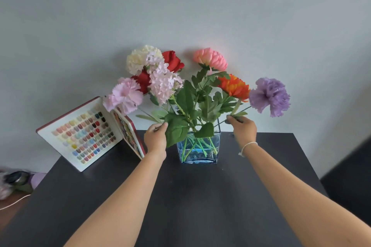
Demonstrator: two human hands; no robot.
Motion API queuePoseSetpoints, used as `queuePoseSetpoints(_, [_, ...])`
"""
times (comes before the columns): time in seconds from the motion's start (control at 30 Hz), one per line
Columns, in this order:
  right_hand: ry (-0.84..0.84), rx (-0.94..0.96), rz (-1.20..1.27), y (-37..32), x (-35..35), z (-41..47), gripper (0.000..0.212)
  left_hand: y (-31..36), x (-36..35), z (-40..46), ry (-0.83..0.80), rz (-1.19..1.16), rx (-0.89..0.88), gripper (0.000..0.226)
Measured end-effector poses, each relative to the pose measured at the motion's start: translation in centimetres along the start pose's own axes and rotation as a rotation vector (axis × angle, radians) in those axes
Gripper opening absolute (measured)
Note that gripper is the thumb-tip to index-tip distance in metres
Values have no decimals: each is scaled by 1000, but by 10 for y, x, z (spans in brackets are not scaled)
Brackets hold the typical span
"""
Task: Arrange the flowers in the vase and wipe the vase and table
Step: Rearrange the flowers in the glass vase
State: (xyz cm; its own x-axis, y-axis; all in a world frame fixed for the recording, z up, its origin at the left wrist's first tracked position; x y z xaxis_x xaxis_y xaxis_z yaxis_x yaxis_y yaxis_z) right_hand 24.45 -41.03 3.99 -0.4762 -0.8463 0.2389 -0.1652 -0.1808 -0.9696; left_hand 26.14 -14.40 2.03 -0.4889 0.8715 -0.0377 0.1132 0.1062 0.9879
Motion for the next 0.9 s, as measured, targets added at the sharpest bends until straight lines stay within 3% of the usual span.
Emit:
queuePoseSetpoints(0.1, [-30,4,-3,-3,-1,-1,13,-4,-2,-5,-7,-9,31,20])
queuePoseSetpoints(0.47, [-61,-85,136,11,4,-27,11,-1,4,-14,-94,-91,32,17])
queuePoseSetpoints(0.57, [-36,-6,40,8,5,-40,21,-3,6,-15,-68,-86,49,26])
queuePoseSetpoints(0.73, [17,236,-32,-19,5,-61,9,0,5,-17,-74,-61,23,26])
queuePoseSetpoints(0.9, [-16,496,-160,-65,-21,-68,13,-1,4,-17,-92,-185,91,12])
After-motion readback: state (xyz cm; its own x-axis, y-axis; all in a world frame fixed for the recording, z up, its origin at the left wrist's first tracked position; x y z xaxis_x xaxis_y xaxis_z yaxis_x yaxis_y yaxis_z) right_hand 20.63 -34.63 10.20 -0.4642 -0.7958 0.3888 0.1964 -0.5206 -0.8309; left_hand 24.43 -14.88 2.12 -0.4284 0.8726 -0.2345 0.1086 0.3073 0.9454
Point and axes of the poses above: each hand's wrist, its own z-axis towards the middle knuckle, its own x-axis out of the back of the hand, y = z × x, the point moved 5 cm from there along z, towards the middle knuckle, and after that the axes turned 2 degrees about -z, right-handed, at the moved point
